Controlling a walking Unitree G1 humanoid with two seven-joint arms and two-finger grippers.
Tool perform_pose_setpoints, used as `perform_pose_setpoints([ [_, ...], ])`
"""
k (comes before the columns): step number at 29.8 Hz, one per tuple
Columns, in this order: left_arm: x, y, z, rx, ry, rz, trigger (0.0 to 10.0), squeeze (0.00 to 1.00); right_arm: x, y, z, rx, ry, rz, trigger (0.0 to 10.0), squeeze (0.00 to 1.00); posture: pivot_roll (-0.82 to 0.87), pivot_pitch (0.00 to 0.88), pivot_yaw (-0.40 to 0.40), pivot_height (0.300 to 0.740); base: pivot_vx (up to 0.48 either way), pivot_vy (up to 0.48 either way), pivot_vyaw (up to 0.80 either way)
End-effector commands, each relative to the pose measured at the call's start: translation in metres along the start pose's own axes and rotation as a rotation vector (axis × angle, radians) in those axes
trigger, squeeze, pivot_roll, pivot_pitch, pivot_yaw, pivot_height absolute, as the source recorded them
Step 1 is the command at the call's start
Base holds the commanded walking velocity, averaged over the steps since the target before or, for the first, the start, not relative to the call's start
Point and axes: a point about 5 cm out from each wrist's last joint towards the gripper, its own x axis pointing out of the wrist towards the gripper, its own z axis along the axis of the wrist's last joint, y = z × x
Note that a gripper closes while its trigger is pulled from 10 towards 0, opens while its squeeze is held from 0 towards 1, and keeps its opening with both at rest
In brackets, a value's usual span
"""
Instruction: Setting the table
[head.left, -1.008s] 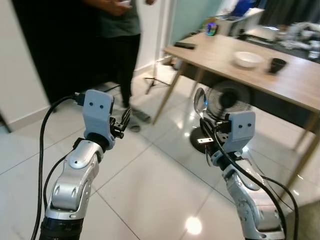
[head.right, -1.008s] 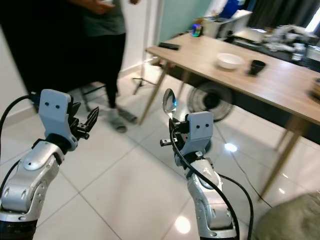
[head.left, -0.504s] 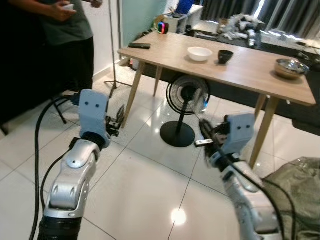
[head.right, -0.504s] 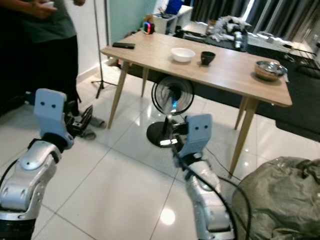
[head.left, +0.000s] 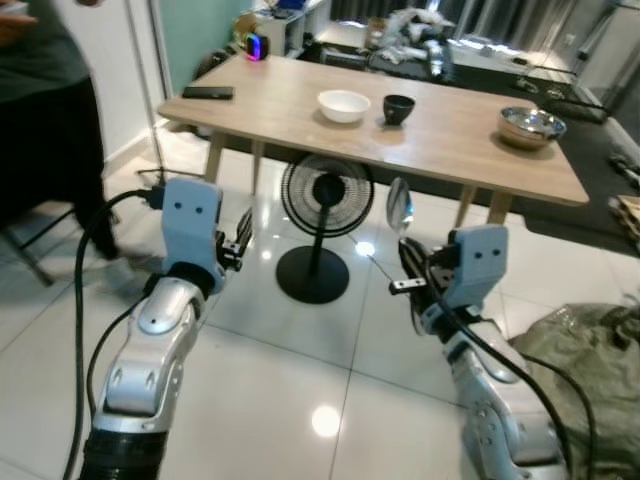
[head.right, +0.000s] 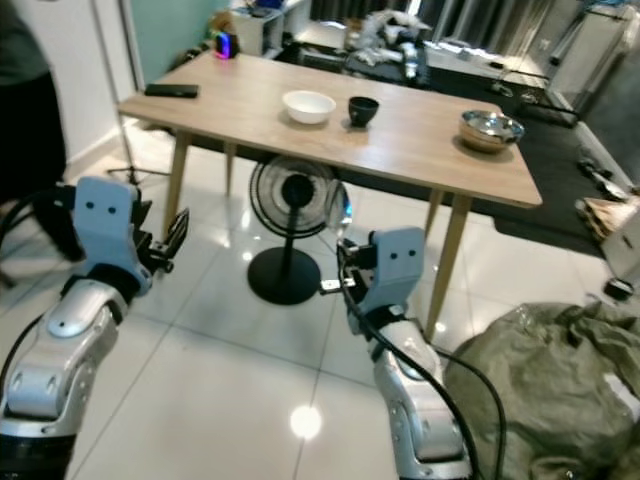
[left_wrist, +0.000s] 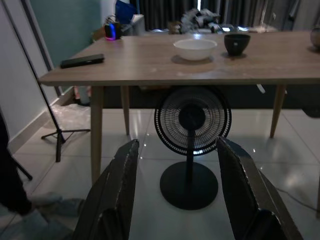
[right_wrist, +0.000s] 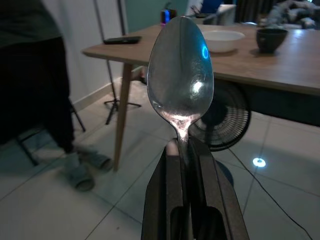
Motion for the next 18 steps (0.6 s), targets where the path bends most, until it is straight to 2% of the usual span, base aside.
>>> perform_pose_setpoints([
  [1,-0.0002,-0.005,0.0008,-0.005,-0.005,-0.016,10.0,0.0,-0.0016,-0.0056,-0.0004,-0.011,0.007,-0.02,10.0,0.0,-0.04,0.0,0.033,0.74,0.48,0.0,-0.77],
  [12,0.0004,-0.005,0.0005,-0.001,-0.005,-0.018,10.0,0.0,-0.0005,-0.0072,-0.0002,-0.022,0.006,-0.032,10.0,0.0,-0.03,0.0,0.035,0.74,0.48,0.0,-0.78],
  [15,0.0005,-0.0049,0.0006,-0.001,-0.006,-0.019,10.0,0.0,0.0,-0.0076,0.0007,-0.023,0.0,-0.037,10.0,0.0,-0.03,0.0,0.036,0.74,0.48,0.0,-0.43],
  [18,0.0006,-0.0048,0.0005,0.0,-0.006,-0.019,10.0,0.0,0.0008,-0.007,0.0019,-0.019,-0.009,-0.035,10.0,0.0,-0.03,0.0,0.035,0.74,0.48,0.0,0.0],
])
